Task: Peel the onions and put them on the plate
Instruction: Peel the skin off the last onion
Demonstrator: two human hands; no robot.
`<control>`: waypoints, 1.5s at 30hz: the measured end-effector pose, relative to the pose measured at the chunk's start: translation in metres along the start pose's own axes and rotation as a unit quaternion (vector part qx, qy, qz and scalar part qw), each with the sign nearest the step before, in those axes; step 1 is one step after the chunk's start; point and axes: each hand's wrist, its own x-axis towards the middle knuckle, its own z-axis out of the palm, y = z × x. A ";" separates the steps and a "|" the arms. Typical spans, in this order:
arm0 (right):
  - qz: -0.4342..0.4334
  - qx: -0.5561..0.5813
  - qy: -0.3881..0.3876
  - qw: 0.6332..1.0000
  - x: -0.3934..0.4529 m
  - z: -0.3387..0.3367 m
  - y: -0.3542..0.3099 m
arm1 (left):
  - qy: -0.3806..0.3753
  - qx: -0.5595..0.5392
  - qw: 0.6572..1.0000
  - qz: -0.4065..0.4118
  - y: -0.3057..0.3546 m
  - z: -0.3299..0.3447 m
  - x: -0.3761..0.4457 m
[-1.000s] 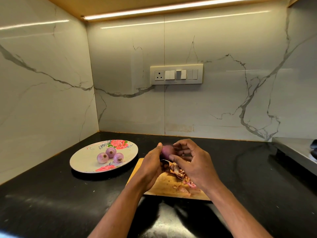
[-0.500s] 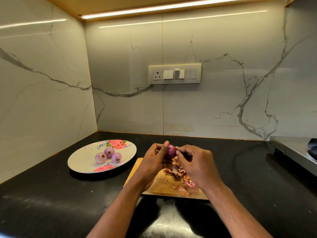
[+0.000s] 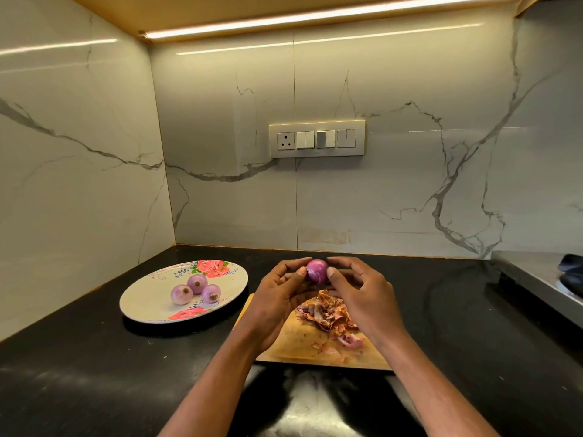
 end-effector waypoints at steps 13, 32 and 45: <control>-0.044 -0.087 -0.002 0.995 -0.001 -0.001 -0.001 | 0.019 0.084 0.995 0.052 -0.004 -0.003 0.001; -0.021 -0.018 -0.051 0.998 0.001 -0.002 0.000 | 0.037 0.106 0.990 0.080 0.000 -0.006 0.000; -0.062 -0.074 -0.006 0.995 -0.003 0.002 0.003 | 0.040 0.144 0.982 0.112 0.000 -0.001 -0.002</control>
